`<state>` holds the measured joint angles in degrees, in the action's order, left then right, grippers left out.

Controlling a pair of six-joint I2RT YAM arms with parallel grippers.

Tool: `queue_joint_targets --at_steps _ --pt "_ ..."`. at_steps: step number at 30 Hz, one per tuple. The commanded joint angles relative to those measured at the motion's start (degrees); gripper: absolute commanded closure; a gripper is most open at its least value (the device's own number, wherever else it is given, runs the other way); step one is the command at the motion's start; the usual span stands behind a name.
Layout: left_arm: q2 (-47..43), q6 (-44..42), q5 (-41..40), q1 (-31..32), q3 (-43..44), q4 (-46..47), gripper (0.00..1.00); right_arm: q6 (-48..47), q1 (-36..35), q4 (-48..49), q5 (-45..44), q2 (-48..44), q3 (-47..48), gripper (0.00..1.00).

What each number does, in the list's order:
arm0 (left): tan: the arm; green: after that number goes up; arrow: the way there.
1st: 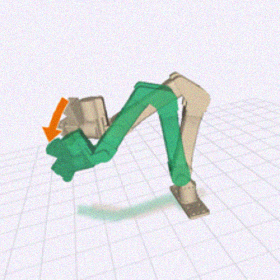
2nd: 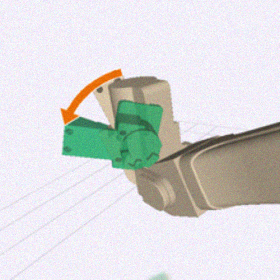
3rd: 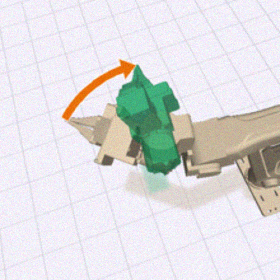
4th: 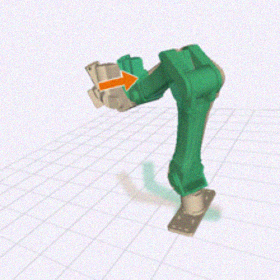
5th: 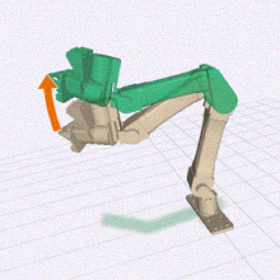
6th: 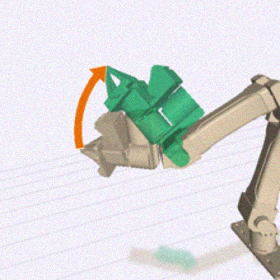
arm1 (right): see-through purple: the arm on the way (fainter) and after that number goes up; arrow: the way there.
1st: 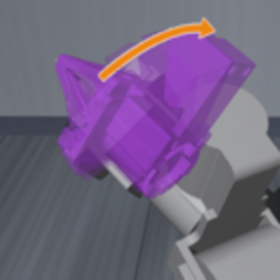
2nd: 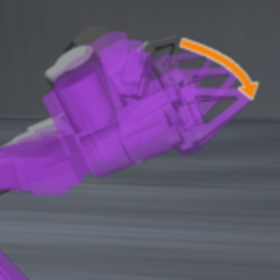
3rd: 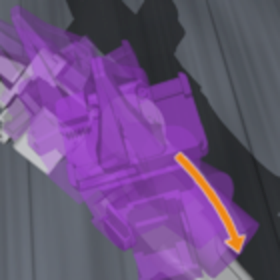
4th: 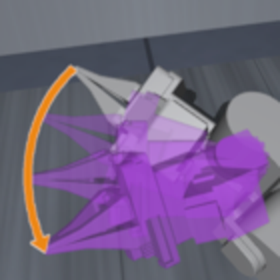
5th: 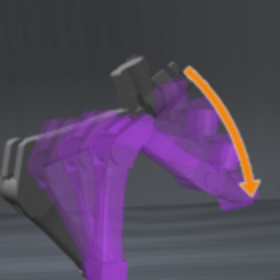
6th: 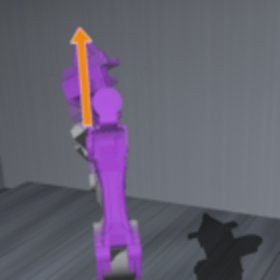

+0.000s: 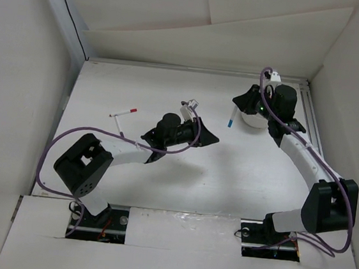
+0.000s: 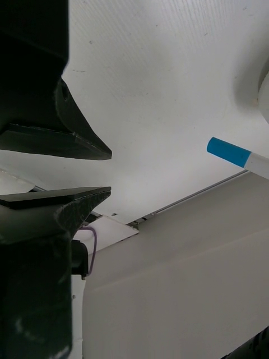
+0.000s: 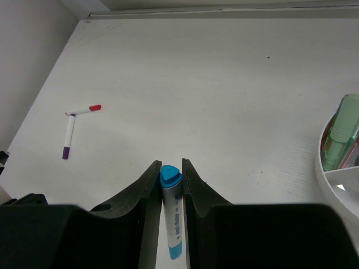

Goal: Sort the stationery into containers
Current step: Place the stationery into the container

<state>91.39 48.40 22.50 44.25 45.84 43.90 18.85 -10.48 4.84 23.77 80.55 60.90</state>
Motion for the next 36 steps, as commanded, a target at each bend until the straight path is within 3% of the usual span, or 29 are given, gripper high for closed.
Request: queue_joint_targets --at_steps 1,11,18,24,28,32,36 --pt "-0.6 0.2 0.6 0.2 3.7 3.1 0.78 -2.2 -0.8 -0.9 -4.0 -2.9 0.4 0.87" --pt "3.4 1.3 2.1 2.0 9.7 3.1 0.78 -2.2 -5.2 -1.4 -5.8 -2.8 2.7 0.87" --pt "5.9 1.9 2.1 2.0 10.8 3.1 0.92 -2.9 -9.4 -1.4 -9.5 -2.8 3.3 0.88" --pt "7.1 2.4 2.1 2.0 10.8 3.7 0.93 -3.9 -11.2 -1.4 -14.0 -3.8 2.6 0.88" --pt "5.5 1.9 2.1 2.0 9.0 4.3 0.94 -6.4 -10.6 -3.5 -24.6 -5.8 1.9 0.88" --pt "1.2 -1.0 -0.7 2.0 5.0 4.3 0.94 -6.9 -8.5 -4.1 -42.2 -5.8 0.9 0.88" --pt "-3.6 -3.6 -3.6 2.0 1.1 1.9 0.93 -5.8 -3.1 -0.8 -46.1 -4.1 -0.5 0.89"
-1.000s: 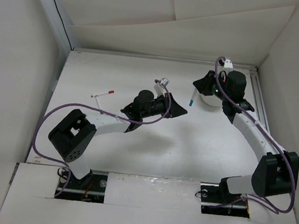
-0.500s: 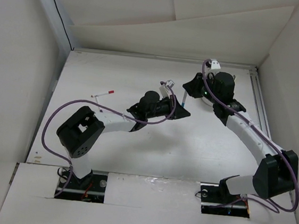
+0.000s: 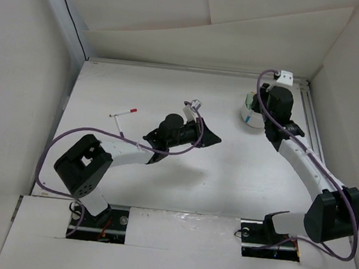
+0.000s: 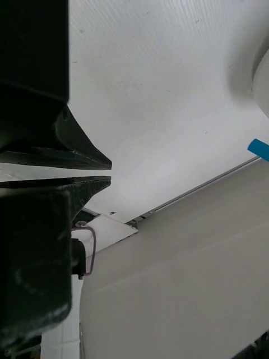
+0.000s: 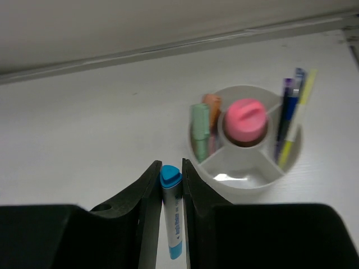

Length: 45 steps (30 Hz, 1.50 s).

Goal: Sort the stationery into containers
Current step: Place the stationery into the container

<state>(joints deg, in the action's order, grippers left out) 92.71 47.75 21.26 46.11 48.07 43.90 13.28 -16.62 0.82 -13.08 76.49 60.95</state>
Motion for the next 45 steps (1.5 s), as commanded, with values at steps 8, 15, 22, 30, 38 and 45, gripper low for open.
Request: queue_joint_targets --at_steps 8,15,22,30,38,45 --pt "-4.9 -2.9 -1.0 0.1 0.4 1.3 0.93 0.4 6.0 5.5 -10.4 5.2 0.8 0.92" --pt "-5.4 -4.1 -1.0 0.1 -1.8 1.3 0.93 -1.5 7.1 11.6 -14.2 8.9 0.9 0.92" --pt "-6.6 -5.7 -1.0 0.1 -2.9 0.1 0.93 -3.3 7.1 14.1 -20.4 13.9 4.2 0.91" --pt "-6.0 -6.3 1.0 -1.0 -2.9 0.8 0.93 -3.3 7.1 15.4 -23.2 14.5 4.7 0.91" --pt "-5.5 -6.3 2.2 -1.5 -3.4 1.4 0.93 -3.3 7.1 16.8 -25.7 11.9 4.2 0.91" --pt "-6.0 -6.3 1.6 -2.1 -4.0 1.4 0.93 -2.7 7.7 17.4 -26.3 17.6 5.2 0.91"
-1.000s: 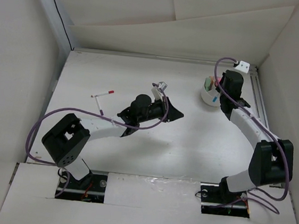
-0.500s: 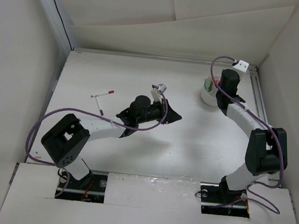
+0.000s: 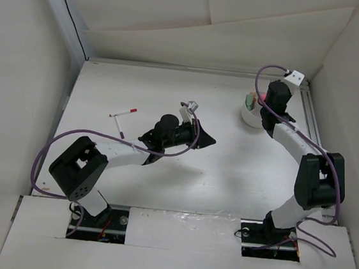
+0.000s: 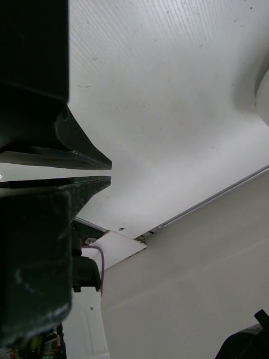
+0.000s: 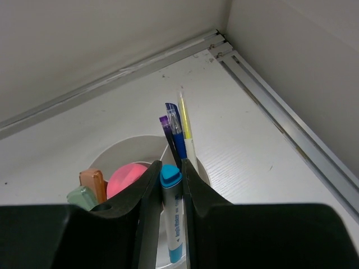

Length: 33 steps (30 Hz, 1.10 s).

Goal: Sort the stationery into containers
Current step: Place the stationery into the container

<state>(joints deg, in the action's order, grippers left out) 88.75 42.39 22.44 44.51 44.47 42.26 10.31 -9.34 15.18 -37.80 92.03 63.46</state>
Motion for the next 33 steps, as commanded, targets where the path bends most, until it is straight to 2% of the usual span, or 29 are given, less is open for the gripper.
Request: queue_joint_targets --at_steps 1,9,11,12,13,17,20,24,29,33 --pt "-2.1 -1.5 -0.2 -0.5 -0.3 2.5 0.93 0.2 0.5 3.0 -2.1 2.6 2.7 0.91" --pt "-2.1 -1.5 -2.6 -0.5 -0.3 1.9 0.93 1.3 1.0 4.2 -1.6 3.4 2.1 0.91" --pt "-2.1 -1.5 -3.1 -0.5 -0.3 1.9 0.93 1.3 1.0 4.2 -1.0 3.4 2.1 0.86" --pt "-2.1 -1.5 -3.9 -0.5 -0.3 1.9 0.93 1.3 1.0 4.2 -1.0 2.9 1.4 0.82" --pt "-2.1 -1.5 -4.4 -0.5 -0.3 1.9 0.93 1.9 0.5 4.2 -1.0 2.2 0.7 0.7" --pt "-2.6 -1.5 -7.1 -0.5 -0.3 -0.2 0.92 3.4 -0.7 4.2 -2.2 -1.4 -2.3 0.43" --pt "-3.8 -1.5 -9.8 -0.5 -0.3 -2.7 0.9 4.1 -0.7 2.3 -1.4 -4.4 -3.3 0.3" --pt "-5.7 -0.2 -14.2 -1.0 0.2 -6.2 0.84 5.2 -1.2 -0.9 1.5 -9.0 -4.0 0.29" --pt "-9.3 2.8 -24.3 -1.0 0.2 -11.8 0.72 5.3 -5.2 -3.4 6.1 -15.1 -6.4 0.28" --pt "-11.6 4.2 -28.7 -1.0 0.2 -15.1 0.66 5.3 -8.5 -4.8 10.4 -18.5 -8.6 0.37"
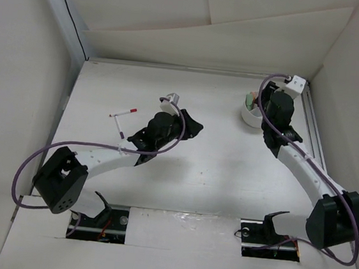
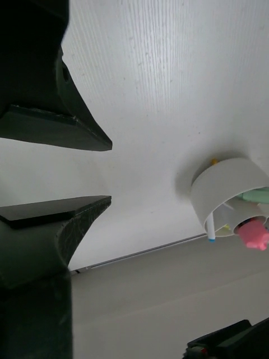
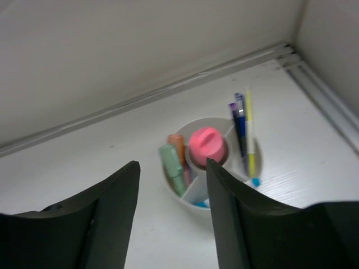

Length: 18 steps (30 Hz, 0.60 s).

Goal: Sort the stationery into containers
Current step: Place the stationery into the container

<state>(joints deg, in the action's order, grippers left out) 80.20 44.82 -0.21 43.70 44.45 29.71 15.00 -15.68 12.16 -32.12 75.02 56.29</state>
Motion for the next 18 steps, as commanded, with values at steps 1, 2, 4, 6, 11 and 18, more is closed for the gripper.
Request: queue_joint_targets --at_steps 1,2,4,6,11,18 --pt "-3.0 1.8 -6.7 -0.7 0.2 -3.8 0.65 0.6 -2.9 -1.8 5.6 -2.1 -1.4 0.46" --pt "-3.6 1.8 -8.5 -0.7 0.2 -4.5 0.65 0.0 -3.9 -3.4 7.6 -2.1 -1.4 0.51" --pt "-4.2 2.4 -10.3 -0.7 0.7 -6.7 0.65 0.0 -4.4 -3.9 10.0 -2.1 -1.4 0.71" --pt "-4.8 3.0 -12.9 -0.7 0.7 -7.9 0.64 0.0 -6.2 -4.5 12.9 -2.1 -1.4 0.85" --pt "-7.7 3.6 -19.2 -0.7 0.7 -14.2 0.64 -0.5 -8.4 -6.4 16.7 0.6 -0.1 1.0" --pt "-13.7 8.2 -27.9 -3.1 -1.3 -22.6 0.64 -1.0 -9.0 -7.1 17.8 0.6 0.6 0.98"
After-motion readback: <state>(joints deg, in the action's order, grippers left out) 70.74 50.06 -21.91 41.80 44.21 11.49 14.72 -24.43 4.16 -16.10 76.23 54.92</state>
